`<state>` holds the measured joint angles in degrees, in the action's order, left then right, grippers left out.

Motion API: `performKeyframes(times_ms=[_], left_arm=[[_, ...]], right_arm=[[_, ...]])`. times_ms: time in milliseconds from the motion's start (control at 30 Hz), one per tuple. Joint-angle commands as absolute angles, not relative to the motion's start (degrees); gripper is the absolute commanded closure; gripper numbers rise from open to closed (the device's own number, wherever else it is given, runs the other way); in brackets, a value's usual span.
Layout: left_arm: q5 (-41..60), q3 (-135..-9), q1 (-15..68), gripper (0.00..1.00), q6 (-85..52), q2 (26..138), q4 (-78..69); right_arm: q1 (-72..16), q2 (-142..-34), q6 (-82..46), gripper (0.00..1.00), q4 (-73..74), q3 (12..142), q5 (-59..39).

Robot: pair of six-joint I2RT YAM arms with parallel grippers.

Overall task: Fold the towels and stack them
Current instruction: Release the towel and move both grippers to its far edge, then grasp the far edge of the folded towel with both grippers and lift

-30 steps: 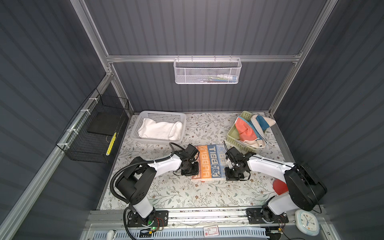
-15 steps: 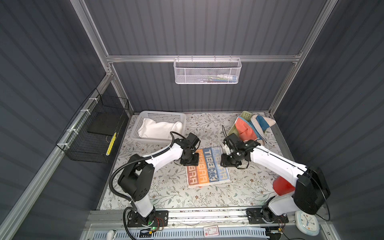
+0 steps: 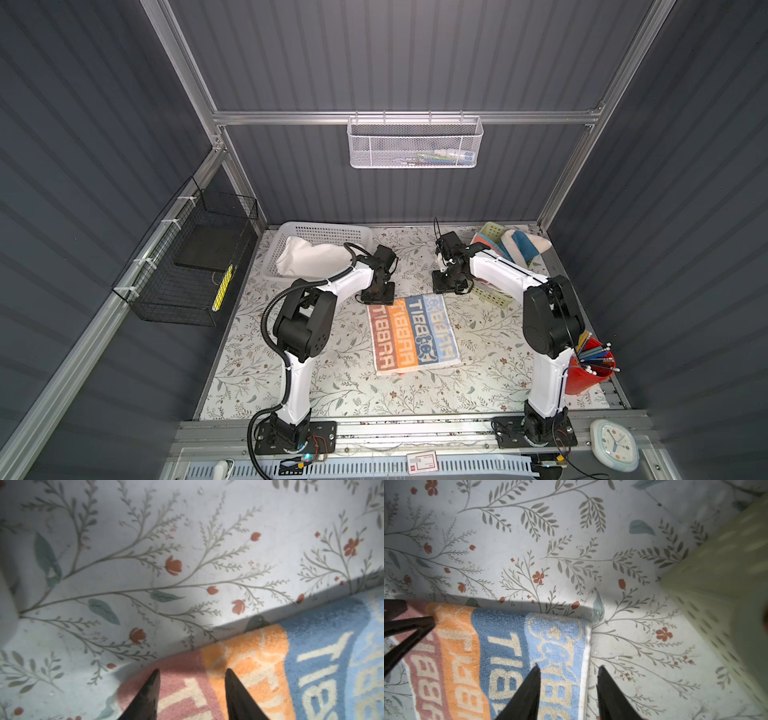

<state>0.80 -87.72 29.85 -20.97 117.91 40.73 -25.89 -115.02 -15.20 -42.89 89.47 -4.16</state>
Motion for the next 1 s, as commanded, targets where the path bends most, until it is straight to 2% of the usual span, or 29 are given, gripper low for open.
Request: performKeyframes(times_ms=[0, 467, 633, 733, 800, 967], left_arm=[[0.07, -88.48, 27.68, 0.48, -18.07, 117.96, 43.43], [5.37, -82.54, 25.34, 0.45, -18.78, 116.28, 41.57], [7.93, -81.47, 25.43, 0.49, -19.35, 117.24, 39.78], [9.13, -81.47, 25.43, 0.57, -19.25, 117.01, 39.26], [9.73, -81.47, 25.47, 0.67, -18.73, 116.19, 38.37], [11.30, -84.26, 25.42, 0.90, -15.53, 115.26, 39.29]], right_arm=[[-25.58, -116.78, -13.71, 0.53, -43.89, 89.92, -3.36], [-25.31, -121.36, -12.63, 0.50, -43.41, 90.42, -5.20], [-25.25, -121.74, -11.61, 0.60, -43.04, 90.09, -6.26], [-25.22, -122.00, -11.19, 0.72, -42.37, 89.70, -6.85], [-25.14, -121.76, -10.86, 0.79, -42.21, 89.80, -7.20], [-25.09, -118.53, -10.06, 0.90, -39.98, 88.63, -6.78]])
